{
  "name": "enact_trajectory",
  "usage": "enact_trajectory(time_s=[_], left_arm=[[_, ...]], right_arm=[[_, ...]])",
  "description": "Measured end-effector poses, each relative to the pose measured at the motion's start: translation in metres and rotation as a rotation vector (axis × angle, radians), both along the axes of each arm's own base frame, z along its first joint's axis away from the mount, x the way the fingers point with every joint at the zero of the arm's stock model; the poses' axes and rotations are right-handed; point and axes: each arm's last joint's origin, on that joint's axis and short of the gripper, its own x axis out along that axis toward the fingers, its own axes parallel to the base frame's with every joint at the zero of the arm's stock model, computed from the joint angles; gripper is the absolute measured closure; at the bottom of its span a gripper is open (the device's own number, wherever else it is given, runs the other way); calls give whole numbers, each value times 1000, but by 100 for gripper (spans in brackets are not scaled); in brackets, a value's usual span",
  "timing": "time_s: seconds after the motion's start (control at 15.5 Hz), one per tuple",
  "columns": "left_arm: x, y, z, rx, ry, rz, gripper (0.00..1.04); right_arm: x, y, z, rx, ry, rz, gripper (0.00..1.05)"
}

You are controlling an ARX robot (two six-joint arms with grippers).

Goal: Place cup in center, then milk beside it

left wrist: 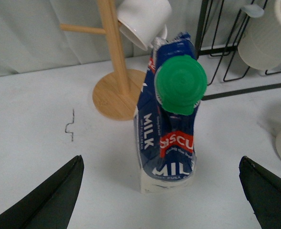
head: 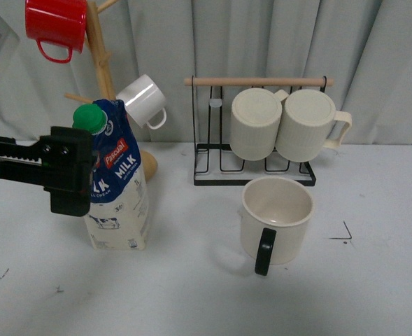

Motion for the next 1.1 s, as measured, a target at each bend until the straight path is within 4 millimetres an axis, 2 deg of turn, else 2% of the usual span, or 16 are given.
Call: enact_trajectory(time_s=[0.13,0.39,0.58,0.77,0.9,1.03,1.1], left_arm=[[6,-6,-8,4,29,-21,7],[21,-16,-12,0,21,-35,7],[42,-26,-23,7,28,-1,7],[61,-26,-24,-12,12,74,7],[65,-23,-23,-21,9,103,26],[65,-20,-24,-34,26,118,58],[64,-22,-25,-45,33,121,71]], right_arm=[[0,0,0,0,0,0,6],[0,0,0,0,0,0,6],[0,0,0,0,0,0,6],[0,0,0,0,0,0,6],[0,0,0,0,0,0,6],[0,0,0,0,0,0,6],[0,0,0,0,0,0,6]])
